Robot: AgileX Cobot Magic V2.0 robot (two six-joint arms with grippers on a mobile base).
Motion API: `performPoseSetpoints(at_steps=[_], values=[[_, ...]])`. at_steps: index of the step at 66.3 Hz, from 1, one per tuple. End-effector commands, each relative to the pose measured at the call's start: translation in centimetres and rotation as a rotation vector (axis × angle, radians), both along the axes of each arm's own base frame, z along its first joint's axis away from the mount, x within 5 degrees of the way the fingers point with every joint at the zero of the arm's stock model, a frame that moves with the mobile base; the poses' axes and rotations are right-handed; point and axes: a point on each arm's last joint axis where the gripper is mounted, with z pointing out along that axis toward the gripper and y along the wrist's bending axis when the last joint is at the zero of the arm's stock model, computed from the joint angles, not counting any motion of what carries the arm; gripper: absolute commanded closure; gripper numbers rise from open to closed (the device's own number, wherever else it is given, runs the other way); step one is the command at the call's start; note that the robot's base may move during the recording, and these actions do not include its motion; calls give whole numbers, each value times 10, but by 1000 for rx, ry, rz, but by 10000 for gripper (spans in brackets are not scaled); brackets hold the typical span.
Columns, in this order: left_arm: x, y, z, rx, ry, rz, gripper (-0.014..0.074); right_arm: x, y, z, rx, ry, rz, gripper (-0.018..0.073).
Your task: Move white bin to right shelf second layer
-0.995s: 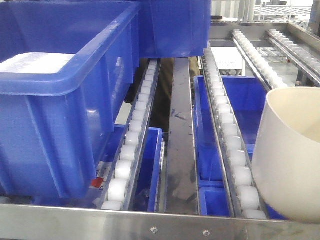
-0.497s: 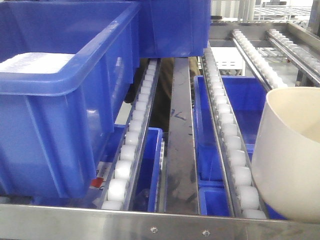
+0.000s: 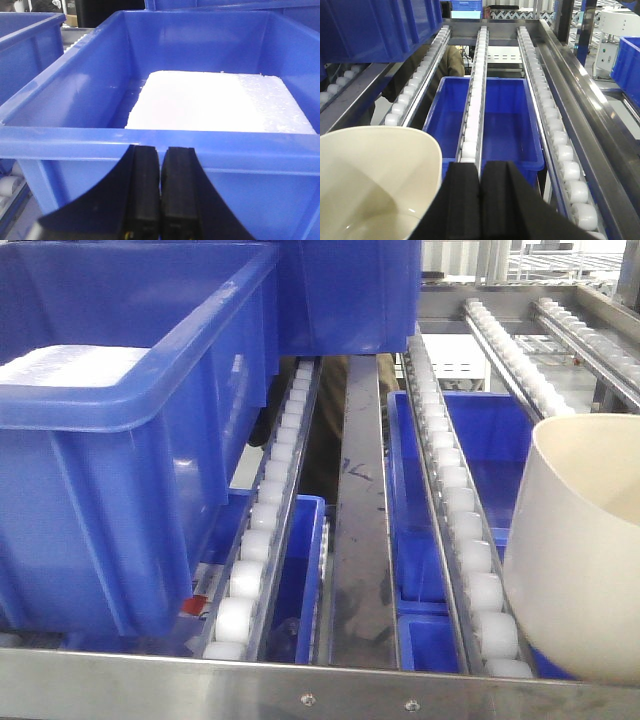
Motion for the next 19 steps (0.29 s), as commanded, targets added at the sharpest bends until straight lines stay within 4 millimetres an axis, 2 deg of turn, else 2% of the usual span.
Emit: performPoseSetpoints(at_steps=[1, 19], values=[[0, 0, -4, -14, -59, -5, 512, -3, 0, 15, -18, -123, -9, 503], [0, 0, -4, -14, -59, -5, 512, -3, 0, 15, -18, -123, -9, 503]])
